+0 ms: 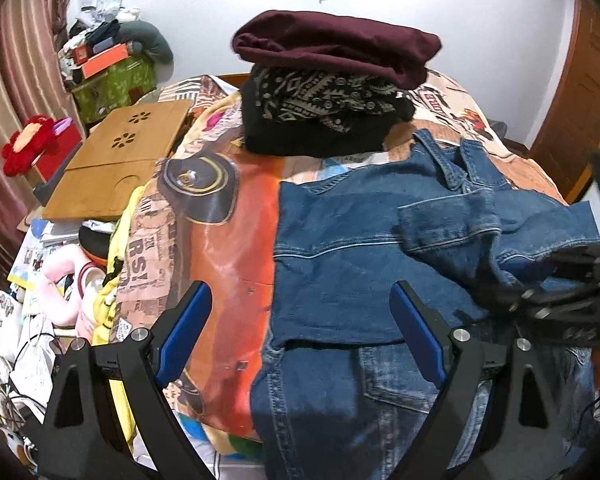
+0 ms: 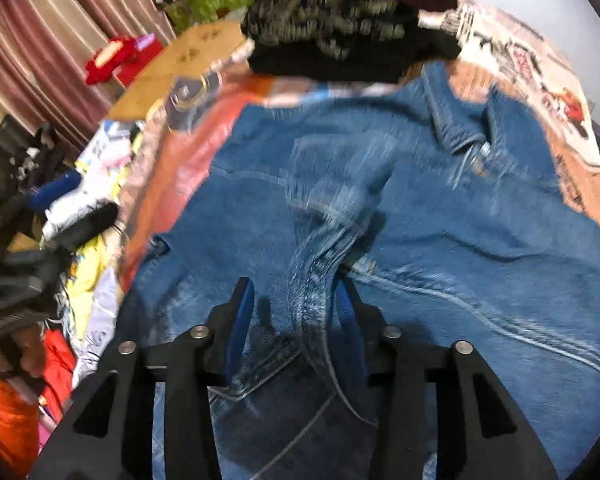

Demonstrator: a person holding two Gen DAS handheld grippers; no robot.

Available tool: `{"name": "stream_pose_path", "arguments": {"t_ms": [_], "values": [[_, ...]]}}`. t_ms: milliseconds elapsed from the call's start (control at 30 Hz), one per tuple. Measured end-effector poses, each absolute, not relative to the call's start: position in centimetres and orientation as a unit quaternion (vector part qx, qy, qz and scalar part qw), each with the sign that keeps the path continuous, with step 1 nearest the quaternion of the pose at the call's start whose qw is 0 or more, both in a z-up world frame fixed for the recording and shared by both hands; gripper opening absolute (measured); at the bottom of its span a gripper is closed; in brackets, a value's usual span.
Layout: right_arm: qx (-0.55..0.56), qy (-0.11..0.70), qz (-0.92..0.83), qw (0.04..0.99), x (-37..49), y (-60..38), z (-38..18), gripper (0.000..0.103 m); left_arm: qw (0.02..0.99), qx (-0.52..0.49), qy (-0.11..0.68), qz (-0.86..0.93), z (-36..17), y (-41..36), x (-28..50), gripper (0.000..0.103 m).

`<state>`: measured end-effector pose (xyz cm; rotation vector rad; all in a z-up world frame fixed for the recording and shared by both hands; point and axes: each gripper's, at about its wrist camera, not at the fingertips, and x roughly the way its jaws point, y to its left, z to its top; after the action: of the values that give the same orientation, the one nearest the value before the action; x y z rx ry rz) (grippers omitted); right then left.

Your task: Fold large clothes

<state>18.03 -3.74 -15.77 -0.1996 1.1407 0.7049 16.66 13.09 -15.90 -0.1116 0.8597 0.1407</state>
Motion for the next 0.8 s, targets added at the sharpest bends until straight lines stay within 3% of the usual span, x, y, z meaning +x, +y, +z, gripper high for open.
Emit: {"name": "stream_pose_path", "arguments": {"t_ms": [133,333,467,800], "values": [[-0.070,0.485,0.324,0.809,18.0,-5.9,-12.5,0.054,0.909,-0.043,0.413,0.049,-15.2,11.1,17.1,0.090],[-0.052,0.421,0.272,0.864,18.3,-11.7,-9.2,0.055,0.908,-0.027,0.418,0.002,-14.3,6.7,19.1,0.090],[-0.052,0.401,0.212,0.890,18.5,-16.2,-9.0,0.061,0.900,-0.039,0.433,-0.035,-14.4,4.0,21.1,0.090],[0.003,0.435,0.101,0.895,16.7,-26.6,-12.4,0.062,0.850,-0.085,0.518,-0.029,-20.2,0.1,27.4,0.088]]}}
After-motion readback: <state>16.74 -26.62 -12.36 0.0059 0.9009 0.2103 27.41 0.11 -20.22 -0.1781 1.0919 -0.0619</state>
